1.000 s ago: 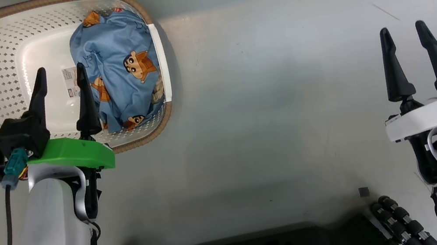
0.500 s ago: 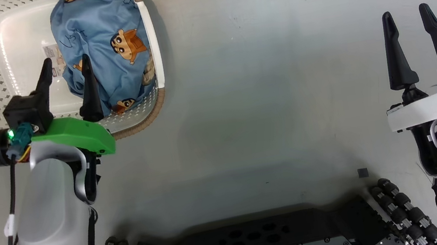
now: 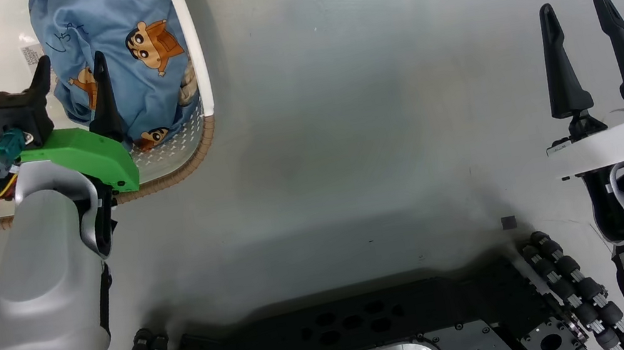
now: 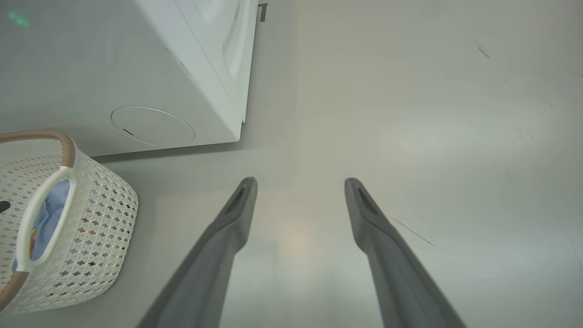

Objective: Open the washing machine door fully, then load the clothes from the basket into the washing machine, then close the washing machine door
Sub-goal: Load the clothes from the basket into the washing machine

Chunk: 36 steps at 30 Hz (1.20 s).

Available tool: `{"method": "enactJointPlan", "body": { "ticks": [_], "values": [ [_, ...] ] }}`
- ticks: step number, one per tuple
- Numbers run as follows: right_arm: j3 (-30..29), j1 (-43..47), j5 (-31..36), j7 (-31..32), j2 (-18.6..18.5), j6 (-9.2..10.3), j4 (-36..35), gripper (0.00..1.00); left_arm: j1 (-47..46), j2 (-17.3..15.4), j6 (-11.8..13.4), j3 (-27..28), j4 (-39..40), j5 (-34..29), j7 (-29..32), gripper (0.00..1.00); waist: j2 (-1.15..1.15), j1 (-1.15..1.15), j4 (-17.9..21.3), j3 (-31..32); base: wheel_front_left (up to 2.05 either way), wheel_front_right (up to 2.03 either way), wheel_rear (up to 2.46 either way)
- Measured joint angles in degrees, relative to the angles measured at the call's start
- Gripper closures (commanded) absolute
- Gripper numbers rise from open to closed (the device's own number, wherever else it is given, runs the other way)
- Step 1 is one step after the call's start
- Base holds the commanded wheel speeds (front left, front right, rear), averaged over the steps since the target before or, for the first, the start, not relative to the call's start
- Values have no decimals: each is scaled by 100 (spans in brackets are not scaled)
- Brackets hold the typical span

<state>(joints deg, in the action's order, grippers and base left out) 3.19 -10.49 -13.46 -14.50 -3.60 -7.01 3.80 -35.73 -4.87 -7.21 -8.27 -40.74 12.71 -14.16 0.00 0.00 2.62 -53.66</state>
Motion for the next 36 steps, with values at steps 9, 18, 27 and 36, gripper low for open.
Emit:
{"method": "enactJointPlan", "body": {
  "ticks": [9,18,27,36],
  "values": [
    [27,-77,0,0,7,0,-25,0,-325,-137,-1,44,-533,9,125,0,0,0,93,-198,0,0,0],
    [40,-77,0,0,19,0,-35,0,-767,-224,-7,66,-983,27,304,0,0,0,173,-386,0,0,0],
    [38,-77,-1,0,33,0,-56,0,-1093,-296,-8,69,-1445,92,501,0,0,0,229,-506,0,0,0],
    [44,-77,-14,0,41,0,-78,0,-1368,-274,-8,21,-1664,446,757,0,0,0,293,-592,0,0,0]
  ]
}}
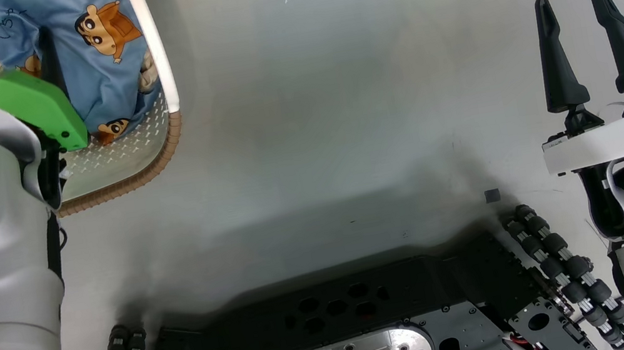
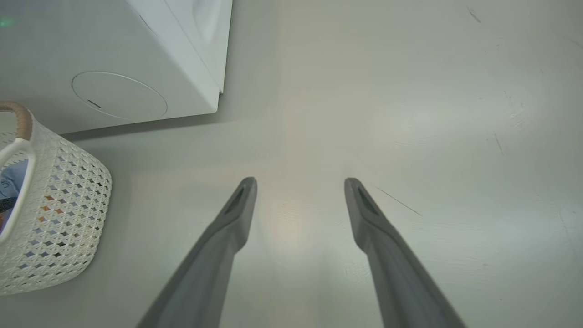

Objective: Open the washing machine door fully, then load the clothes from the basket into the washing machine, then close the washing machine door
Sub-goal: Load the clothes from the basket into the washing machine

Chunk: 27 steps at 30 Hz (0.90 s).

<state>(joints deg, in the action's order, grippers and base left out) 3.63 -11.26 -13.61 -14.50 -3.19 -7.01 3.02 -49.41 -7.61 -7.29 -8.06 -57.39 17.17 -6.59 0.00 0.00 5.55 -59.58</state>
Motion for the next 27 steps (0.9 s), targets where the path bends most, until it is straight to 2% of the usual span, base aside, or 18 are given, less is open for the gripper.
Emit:
{"method": "enactJointPlan", "body": {
  "ticks": [10,21,26,27],
  "values": [
    [35,0,-20,0,22,0,-16,0,-258,91,0,-392,-75,214,260,0,0,0,93,-118,0,0,0],
    [33,1,-56,0,43,0,-16,0,-419,-80,0,-794,-160,255,355,0,0,0,166,-157,0,0,0],
    [27,2,-86,0,48,0,-16,0,-514,-209,0,-1050,-372,59,534,0,0,0,183,-149,0,0,0],
    [24,2,-94,0,51,0,-16,0,-515,-249,0,-1078,-437,-13,587,11,0,0,185,-146,0,0,0]
  ]
}}
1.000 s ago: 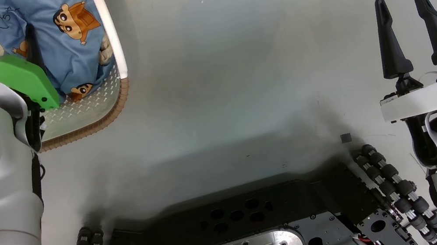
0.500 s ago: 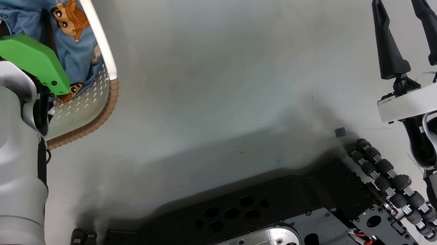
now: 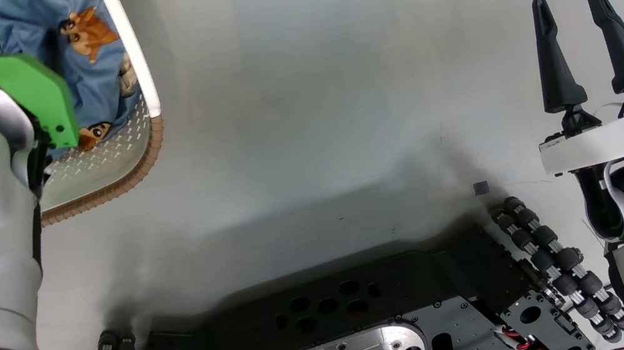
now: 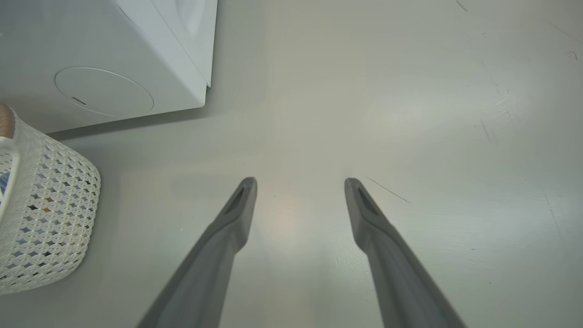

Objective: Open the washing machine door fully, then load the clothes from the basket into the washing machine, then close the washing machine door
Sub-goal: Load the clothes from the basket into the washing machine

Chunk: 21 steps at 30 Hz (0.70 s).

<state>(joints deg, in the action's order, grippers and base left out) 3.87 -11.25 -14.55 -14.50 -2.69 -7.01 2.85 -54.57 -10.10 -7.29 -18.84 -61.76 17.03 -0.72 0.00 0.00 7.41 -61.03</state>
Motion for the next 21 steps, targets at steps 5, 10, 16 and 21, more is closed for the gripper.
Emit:
{"method": "enactJointPlan", "body": {
  "ticks": [5,10,16,21],
  "values": [
    [-12,0,-8,0,9,0,-3,0,-6,-16,0,-66,-119,-21,112,100,0,0,9,23,0,0,0],
    [-37,-2,-8,0,10,0,-40,0,-19,3,0,-116,-185,13,114,100,0,0,0,52,0,0,0],
    [-158,-18,-3,0,12,0,-49,0,-24,125,0,-146,-207,171,-79,100,0,0,-54,158,0,0,0],
    [-215,-135,13,0,13,0,-44,0,32,196,0,-141,-182,327,-412,100,0,0,-119,323,0,0,0]
  ]
}}
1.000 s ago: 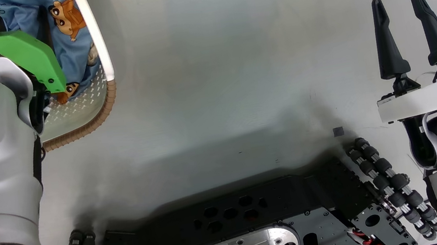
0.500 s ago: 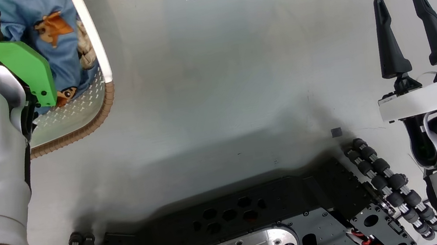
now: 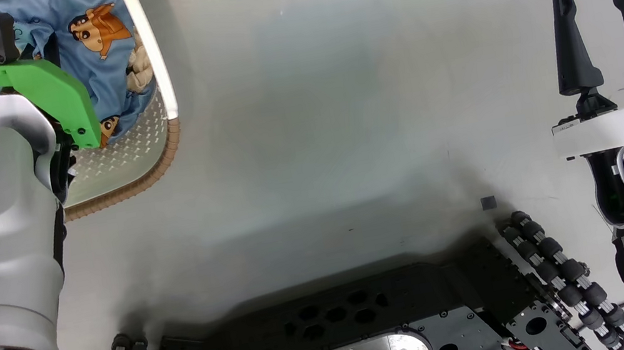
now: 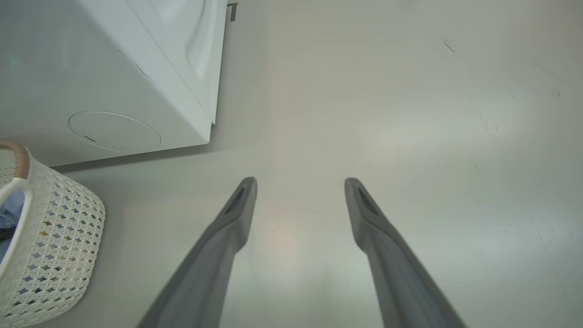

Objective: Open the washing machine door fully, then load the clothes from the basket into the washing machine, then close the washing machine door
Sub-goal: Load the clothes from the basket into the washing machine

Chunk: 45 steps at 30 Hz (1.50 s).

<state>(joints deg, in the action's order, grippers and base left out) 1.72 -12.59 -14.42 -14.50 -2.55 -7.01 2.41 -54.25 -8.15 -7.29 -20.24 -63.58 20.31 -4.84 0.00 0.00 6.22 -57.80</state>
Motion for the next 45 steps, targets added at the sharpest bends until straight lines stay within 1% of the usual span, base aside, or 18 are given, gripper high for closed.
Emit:
{"method": "enactJointPlan", "body": {
  "ticks": [4,8,17,22,33,38,45],
  "values": [
    [-13,-12,1,0,0,0,49,0,158,27,0,8,21,121,-264,100,0,0,-56,169,0,0,0],
    [-58,-12,46,0,-1,0,103,0,367,136,0,-9,23,292,-453,100,0,0,-119,352,0,0,0],
    [-104,-34,118,0,-4,0,240,0,659,245,0,-123,82,425,-743,100,0,0,-286,757,0,0,0],
    [-101,-38,140,0,-13,0,396,0,940,325,0,-210,116,597,-837,100,0,0,-399,1057,0,0,0],
    [82,-3,137,0,-31,0,709,0,1501,287,0,-199,350,890,-942,100,0,0,-576,1789,0,0,0],
    [165,44,126,0,-40,0,879,0,1746,202,0,-187,539,1026,-943,100,0,0,-631,2203,0,0,0],
    [233,238,83,0,-94,0,1053,0,2003,55,0,67,1118,1093,-943,100,0,0,-681,2694,0,0,0]
  ]
}}
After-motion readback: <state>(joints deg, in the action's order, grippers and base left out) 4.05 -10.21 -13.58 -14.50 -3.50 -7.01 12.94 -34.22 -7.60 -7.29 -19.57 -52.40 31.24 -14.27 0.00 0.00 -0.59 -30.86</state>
